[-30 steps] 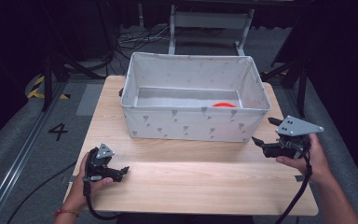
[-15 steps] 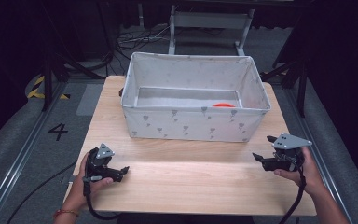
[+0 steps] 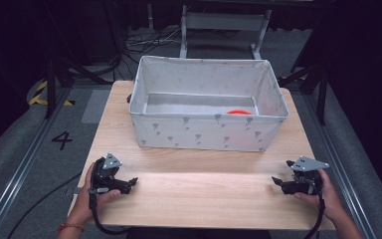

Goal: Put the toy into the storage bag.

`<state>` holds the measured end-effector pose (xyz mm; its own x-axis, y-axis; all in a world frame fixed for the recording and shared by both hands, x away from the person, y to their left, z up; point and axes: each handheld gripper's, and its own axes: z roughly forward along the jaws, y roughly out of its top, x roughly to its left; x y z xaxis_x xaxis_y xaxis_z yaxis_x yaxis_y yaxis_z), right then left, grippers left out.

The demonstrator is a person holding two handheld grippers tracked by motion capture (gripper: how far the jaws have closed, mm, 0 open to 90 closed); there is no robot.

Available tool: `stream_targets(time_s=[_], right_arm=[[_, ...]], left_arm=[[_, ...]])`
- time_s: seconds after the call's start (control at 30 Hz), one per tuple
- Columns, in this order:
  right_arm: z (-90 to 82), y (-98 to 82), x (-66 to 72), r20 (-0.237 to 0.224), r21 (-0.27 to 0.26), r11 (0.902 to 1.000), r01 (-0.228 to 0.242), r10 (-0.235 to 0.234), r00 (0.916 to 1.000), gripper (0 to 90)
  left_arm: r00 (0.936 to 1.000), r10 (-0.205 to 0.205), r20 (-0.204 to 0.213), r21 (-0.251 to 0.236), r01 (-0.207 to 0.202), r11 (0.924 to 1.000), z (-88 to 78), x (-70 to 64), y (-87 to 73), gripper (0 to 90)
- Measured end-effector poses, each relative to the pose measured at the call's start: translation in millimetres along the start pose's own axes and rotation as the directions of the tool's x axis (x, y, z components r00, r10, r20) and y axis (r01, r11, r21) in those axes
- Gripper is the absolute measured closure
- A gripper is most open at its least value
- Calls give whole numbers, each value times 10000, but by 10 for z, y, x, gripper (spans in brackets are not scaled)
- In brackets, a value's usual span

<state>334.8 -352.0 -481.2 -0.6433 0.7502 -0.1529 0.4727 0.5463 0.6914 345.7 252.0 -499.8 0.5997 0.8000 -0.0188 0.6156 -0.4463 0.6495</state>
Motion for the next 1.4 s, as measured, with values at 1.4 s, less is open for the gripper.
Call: stream_targets(time_s=[1.4], right_arm=[[40, -352, -121, -452, -13, 9803, -1977, 1974, 9793, 58]], left_arm=[[9993, -300, -206, 55, 301, 9995, 0, -23, 4, 2]])
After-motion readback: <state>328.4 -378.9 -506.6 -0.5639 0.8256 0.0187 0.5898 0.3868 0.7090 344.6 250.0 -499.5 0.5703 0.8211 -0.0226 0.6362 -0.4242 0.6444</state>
